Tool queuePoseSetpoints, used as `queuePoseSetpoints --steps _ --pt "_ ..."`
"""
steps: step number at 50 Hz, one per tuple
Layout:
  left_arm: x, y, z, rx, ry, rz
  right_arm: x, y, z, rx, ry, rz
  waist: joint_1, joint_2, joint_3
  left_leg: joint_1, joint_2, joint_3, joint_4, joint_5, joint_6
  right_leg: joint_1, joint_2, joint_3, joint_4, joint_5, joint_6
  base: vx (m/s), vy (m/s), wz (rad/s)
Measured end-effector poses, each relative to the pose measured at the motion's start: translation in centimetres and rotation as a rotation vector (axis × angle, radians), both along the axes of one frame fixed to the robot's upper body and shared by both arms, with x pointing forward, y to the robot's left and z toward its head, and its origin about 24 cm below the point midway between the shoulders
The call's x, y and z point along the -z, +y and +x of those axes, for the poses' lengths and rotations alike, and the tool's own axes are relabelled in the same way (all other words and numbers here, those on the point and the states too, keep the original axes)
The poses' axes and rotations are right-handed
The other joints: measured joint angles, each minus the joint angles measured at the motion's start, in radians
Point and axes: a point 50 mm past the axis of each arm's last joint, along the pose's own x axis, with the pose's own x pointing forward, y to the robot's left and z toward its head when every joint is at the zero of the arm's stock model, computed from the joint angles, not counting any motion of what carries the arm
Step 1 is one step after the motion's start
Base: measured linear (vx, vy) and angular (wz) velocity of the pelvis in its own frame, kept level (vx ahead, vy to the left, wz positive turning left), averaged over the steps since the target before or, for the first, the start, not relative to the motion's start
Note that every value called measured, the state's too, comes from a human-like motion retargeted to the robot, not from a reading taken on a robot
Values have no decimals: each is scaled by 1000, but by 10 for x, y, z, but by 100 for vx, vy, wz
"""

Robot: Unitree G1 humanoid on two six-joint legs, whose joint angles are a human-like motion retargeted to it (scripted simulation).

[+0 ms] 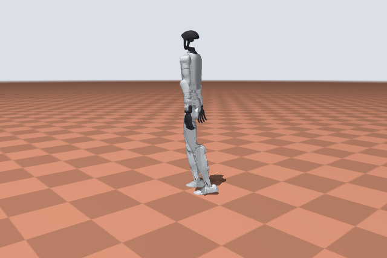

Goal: Upper body actions

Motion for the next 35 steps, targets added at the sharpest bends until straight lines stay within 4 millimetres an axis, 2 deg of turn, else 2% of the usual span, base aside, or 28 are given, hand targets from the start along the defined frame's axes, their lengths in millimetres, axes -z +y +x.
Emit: queuePoseSetpoints --steps 2,7,8,10,13,16,18,22,25,28,30,32,35 --pt "0 3 2 1 9 10 0 2 -2 -31 0 6 -21 -11 -7 -10 9 -2 35 11 -24 19 20 54 -36 -27 32 0 -41 -46" --pt "1 1 10 -26 -20 10 0 2 -5 -57 33 19 -64 -59 -18 -113 3 -20 266 122 -68 34 19 173 -93 -31 45 -2 -37 -75" --pt "1 0 11 -32 -29 6 0 1 -5 -57 36 20 -63 -71 -21 -146 -6 -25 324 150 -69 33 15 203 -95 -31 47 -2 -30 -139" --pt "2 -4 16 -39 -52 -9 -1 -1 -1 -54 34 16 -50 -107 -27 -237 -25 -21 492 214 -28 28 0 286 -98 -29 48 -1 -25 -185" --pt "3 -11 17 -26 -63 -20 -1 -6 2 -40 37 -6 -52 -124 -37 -297 -48 -30 592 195 -17 25 -2 344 -95 -17 48 1 -33 -174" --pt "4 -17 16 -11 -78 -17 -2 -12 5 -5 48 -25 -47 -111 -37 -300 -174 -202 528 168 -59 31 35 425 -99 6 52 3 -21 -196" --pt "4 -19 17 -2 -97 -4 -2 -15 8 24 46 -23 -33 -103 -31 -299 -222 -297 454 151 -82 39 55 468 -101 23 59 8 -18 -235" --pt "4 -19 20 19 -122 17 -3 -21 17 80 25 -20 9 -78 -9 -315 -194 -362 282 132 -43 51 110 576 -94 47 72 12 -16 -259" --pt "4 -16 21 -4 -108 14 -4 -25 26 97 5 -28 15 -59 16 -307 -222 -539 175 96 -8 64 143 652 -84 58 79 15 -13 -247" --pt "3 -9 20 -52 -73 -4 -5 -27 37 92 -23 -29 22 -44 55 -255 -268 -813 93 80 -80 78 184 743 -59 70 83 15 -8 -263" --pt "2 -4 18 -88 -47 -12 -5 -28 43 79 -40 -27 48 -35 85 -226 -265 -886 51 76 -152 88 216 817 -34 81 85 12 -3 -319" --pt "1 0 14 -123 -14 -16 -6 -29 49 58 -51 -29 70 -26 103 -209 -249 -830 28 171 -126 100 240 876 -19 97 71 18 -1 -304" --pt "-1 4 1 -167 59 -38 -7 -33 51 20 -52 -39 22 -7 96 -220 -185 -621 42 112 -13 93 247 897 2 112 44 19 3 -200"
